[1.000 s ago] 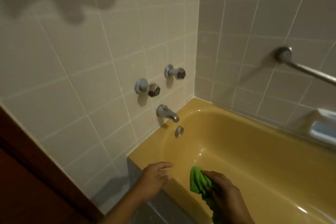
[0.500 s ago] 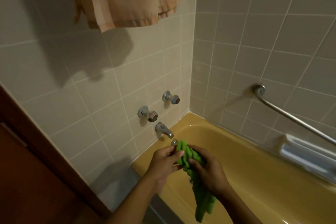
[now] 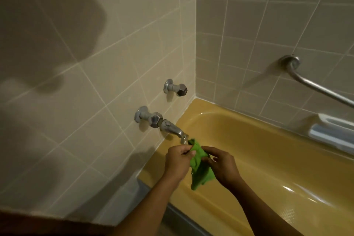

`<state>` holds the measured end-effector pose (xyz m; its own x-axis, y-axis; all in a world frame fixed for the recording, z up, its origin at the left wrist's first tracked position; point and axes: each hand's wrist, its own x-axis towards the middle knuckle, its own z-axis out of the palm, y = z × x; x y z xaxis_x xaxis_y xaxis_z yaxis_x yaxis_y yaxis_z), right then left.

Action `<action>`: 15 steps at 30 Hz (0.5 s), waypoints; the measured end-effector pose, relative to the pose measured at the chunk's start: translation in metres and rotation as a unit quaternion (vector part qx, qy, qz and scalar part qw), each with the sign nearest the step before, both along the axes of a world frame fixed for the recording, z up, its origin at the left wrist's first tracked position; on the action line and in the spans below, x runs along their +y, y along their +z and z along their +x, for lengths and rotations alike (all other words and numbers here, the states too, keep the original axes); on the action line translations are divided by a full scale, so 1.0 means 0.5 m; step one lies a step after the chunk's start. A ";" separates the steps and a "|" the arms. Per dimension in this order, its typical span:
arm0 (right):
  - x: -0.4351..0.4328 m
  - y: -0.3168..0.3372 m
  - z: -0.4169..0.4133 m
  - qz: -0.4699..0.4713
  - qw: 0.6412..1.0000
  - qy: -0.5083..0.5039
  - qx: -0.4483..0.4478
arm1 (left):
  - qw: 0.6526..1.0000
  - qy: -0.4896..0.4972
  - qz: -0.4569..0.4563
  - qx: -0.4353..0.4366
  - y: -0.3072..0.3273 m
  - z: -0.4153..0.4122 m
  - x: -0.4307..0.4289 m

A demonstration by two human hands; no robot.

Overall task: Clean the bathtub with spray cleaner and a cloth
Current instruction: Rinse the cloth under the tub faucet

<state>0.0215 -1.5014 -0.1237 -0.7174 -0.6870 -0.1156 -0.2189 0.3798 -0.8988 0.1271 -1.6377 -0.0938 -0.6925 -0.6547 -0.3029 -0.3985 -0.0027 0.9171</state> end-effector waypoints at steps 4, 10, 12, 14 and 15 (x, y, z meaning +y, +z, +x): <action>-0.062 -0.058 -0.031 -0.004 0.996 -0.050 -0.067 | 0.999 -0.001 -0.021 -0.045 -0.059 -0.045 -0.060; -0.116 -0.102 -0.057 -0.017 0.979 -0.029 -0.202 | 0.996 -0.001 0.018 -0.082 -0.127 -0.091 -0.117; -0.124 -0.114 -0.065 -0.021 0.976 -0.051 -0.209 | 0.995 0.012 0.075 -0.068 -0.134 -0.108 -0.118; -0.126 -0.129 -0.079 -0.016 0.977 -0.088 -0.193 | 0.991 0.031 0.123 -0.047 -0.132 -0.123 -0.114; -0.127 -0.135 -0.088 -0.009 0.979 -0.096 -0.181 | 0.989 0.044 0.138 -0.041 -0.133 -0.129 -0.111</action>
